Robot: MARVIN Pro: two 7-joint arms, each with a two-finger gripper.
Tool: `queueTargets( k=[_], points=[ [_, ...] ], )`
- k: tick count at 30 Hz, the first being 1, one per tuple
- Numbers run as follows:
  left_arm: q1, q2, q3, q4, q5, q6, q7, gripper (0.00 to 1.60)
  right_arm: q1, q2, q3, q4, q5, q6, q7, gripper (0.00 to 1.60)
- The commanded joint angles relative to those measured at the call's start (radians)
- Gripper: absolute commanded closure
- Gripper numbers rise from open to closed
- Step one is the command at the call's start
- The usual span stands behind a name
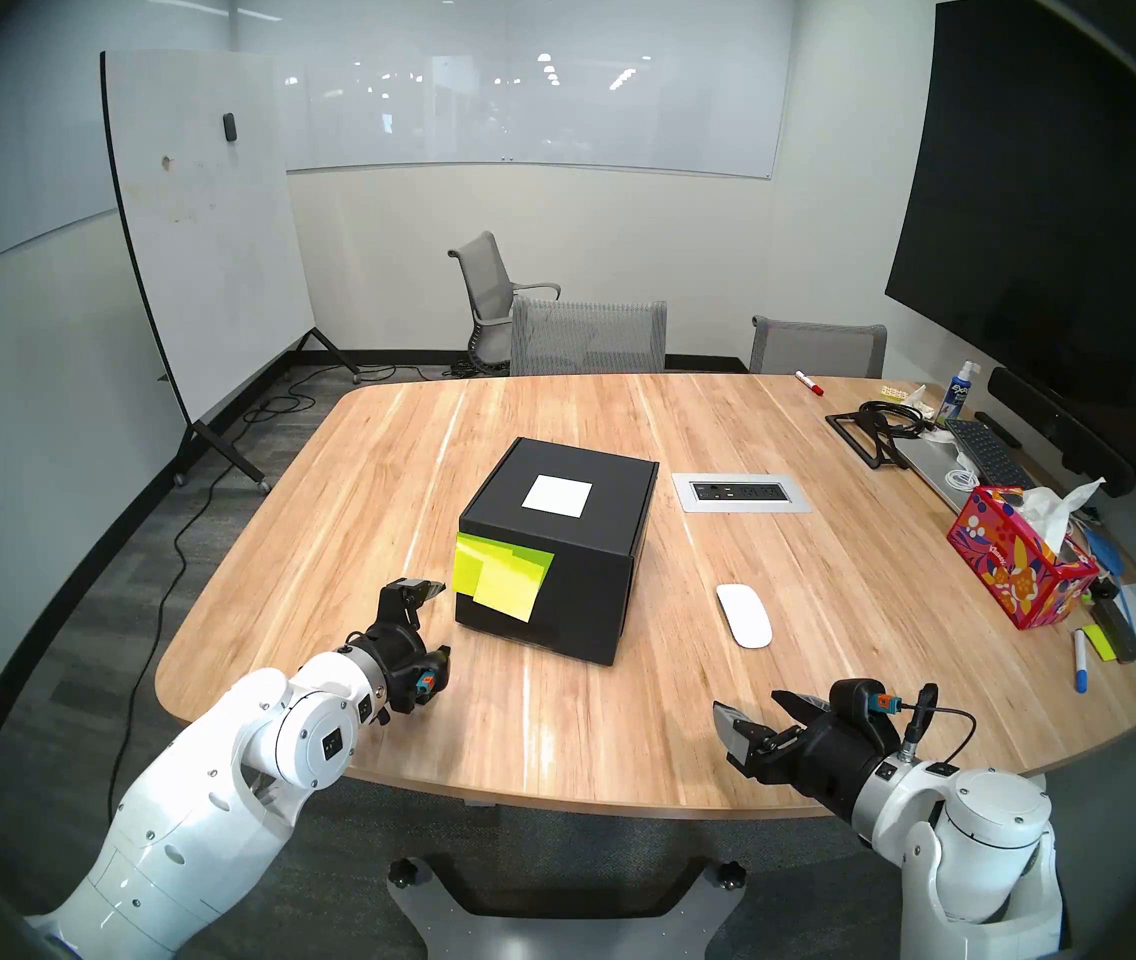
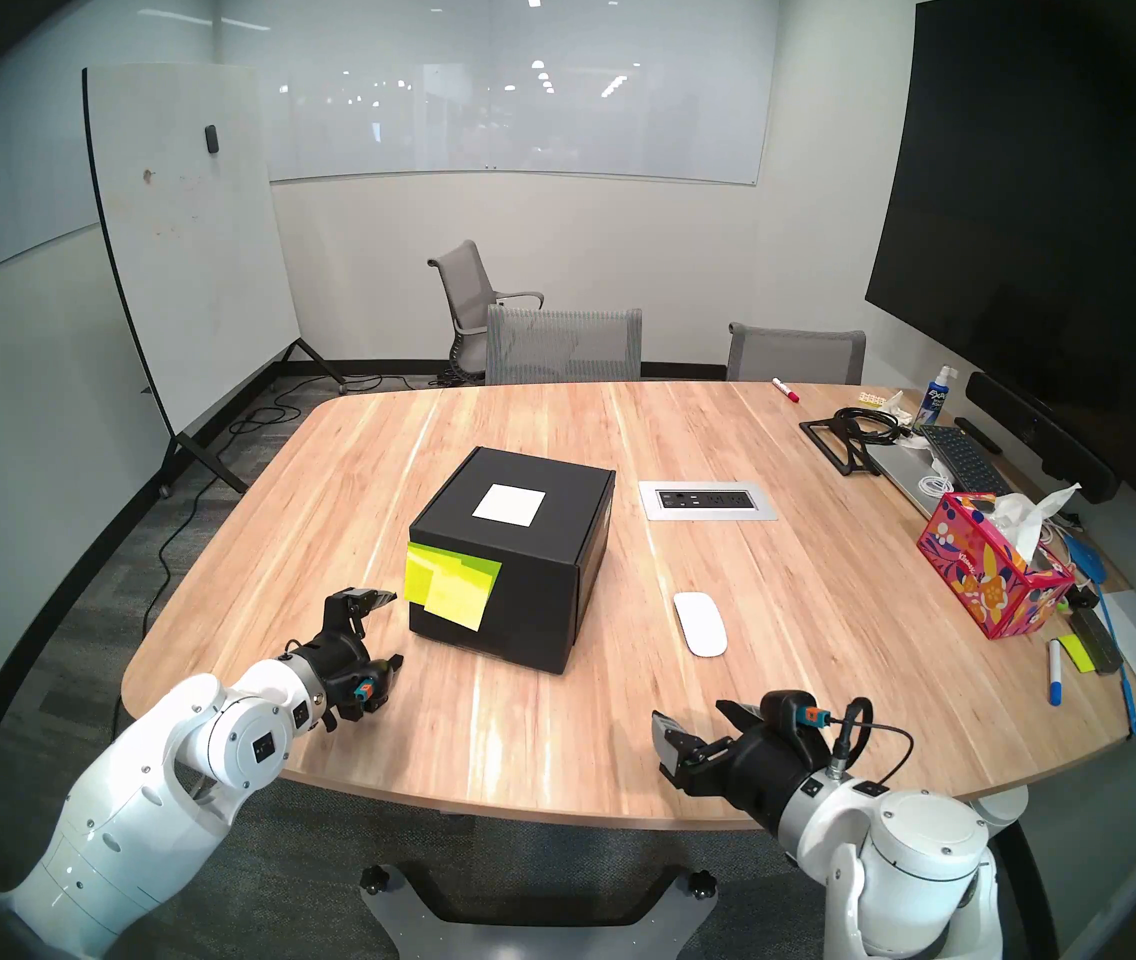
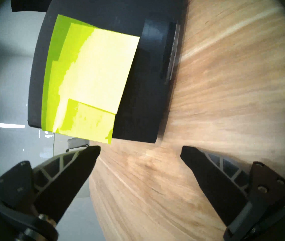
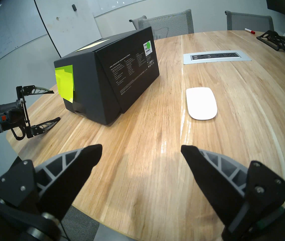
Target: Open the box and place the mouse inside
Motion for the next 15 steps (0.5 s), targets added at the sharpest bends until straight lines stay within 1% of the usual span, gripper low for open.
queueTargets(
  k=[1,6,10,15],
  points=[
    [-0.043,-0.021,-0.013,-0.004,-0.016,0.061,-0.062,0.00,0.004,0.002,0.001,-0.023,-0.001,-0.004,-0.001,0.00],
    [-0.069,-0.026,0.000,-0.012,-0.008,0.127,-0.147,0.00,0.005,0.001,0.001,-0.023,-0.002,-0.004,0.000,0.00],
    [-0.085,-0.028,0.009,-0.017,-0.002,0.166,-0.198,0.00,0.005,0.001,0.001,-0.024,-0.002,-0.004,0.001,0.00],
    [-0.093,-0.031,0.015,-0.017,0.004,0.191,-0.226,0.00,0.005,0.000,0.002,-0.024,-0.003,-0.004,0.001,0.00]
  ],
)
